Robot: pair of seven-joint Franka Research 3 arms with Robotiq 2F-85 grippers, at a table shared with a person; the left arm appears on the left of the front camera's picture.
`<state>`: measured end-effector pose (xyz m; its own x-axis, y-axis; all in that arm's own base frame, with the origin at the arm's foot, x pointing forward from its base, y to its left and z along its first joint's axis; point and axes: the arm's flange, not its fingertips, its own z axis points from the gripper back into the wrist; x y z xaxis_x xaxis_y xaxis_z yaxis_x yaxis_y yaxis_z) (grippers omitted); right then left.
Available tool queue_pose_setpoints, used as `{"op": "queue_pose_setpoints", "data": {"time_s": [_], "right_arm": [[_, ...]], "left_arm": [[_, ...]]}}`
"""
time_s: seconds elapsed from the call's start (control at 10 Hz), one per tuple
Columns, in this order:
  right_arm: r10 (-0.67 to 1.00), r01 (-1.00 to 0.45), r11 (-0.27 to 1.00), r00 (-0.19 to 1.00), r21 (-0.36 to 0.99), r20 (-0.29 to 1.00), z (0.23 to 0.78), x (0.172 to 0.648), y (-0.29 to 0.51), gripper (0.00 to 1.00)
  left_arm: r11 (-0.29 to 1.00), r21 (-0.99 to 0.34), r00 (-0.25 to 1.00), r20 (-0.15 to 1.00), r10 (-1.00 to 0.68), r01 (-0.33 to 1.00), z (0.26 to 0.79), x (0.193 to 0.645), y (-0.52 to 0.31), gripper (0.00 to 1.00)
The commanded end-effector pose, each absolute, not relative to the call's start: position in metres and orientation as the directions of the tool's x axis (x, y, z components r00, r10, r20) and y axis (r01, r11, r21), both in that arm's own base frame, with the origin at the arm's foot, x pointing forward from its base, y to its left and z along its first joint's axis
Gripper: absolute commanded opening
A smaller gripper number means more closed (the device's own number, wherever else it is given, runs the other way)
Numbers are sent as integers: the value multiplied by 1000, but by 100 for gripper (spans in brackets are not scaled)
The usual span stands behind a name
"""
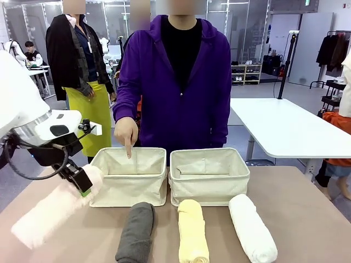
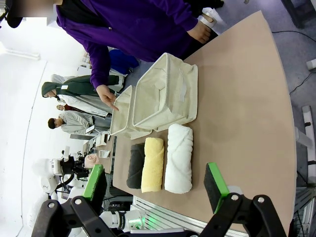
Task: Divide the towels into two baskets.
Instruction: Pick up one hotel-folded towel and place it in the Fabric basket indicated by the person.
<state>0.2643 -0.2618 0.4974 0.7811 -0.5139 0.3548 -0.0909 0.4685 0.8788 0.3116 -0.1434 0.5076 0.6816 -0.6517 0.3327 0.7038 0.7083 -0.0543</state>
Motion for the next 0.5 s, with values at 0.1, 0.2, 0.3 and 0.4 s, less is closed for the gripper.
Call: {"op": "queue_pose_setpoints", "data": {"time_s": [0.1, 0.2, 0.3, 0.4], "right_arm": [[-514, -102, 468, 776, 878, 364, 501, 262, -262, 100], [-514, -102, 468, 776, 878, 364, 501, 262, -262, 100], [-514, -102, 468, 776, 878, 364, 501, 262, -262, 100], [-514, -102, 468, 776, 878, 364, 501, 262, -262, 100]], "left_arm": [[708, -54, 682, 333, -652, 704, 508, 312, -143, 11], [708, -54, 682, 333, -652, 704, 508, 312, -143, 11], [708, -54, 682, 333, -652, 704, 508, 312, -143, 11], [708, -54, 682, 333, -652, 704, 508, 312, -143, 11]]}}
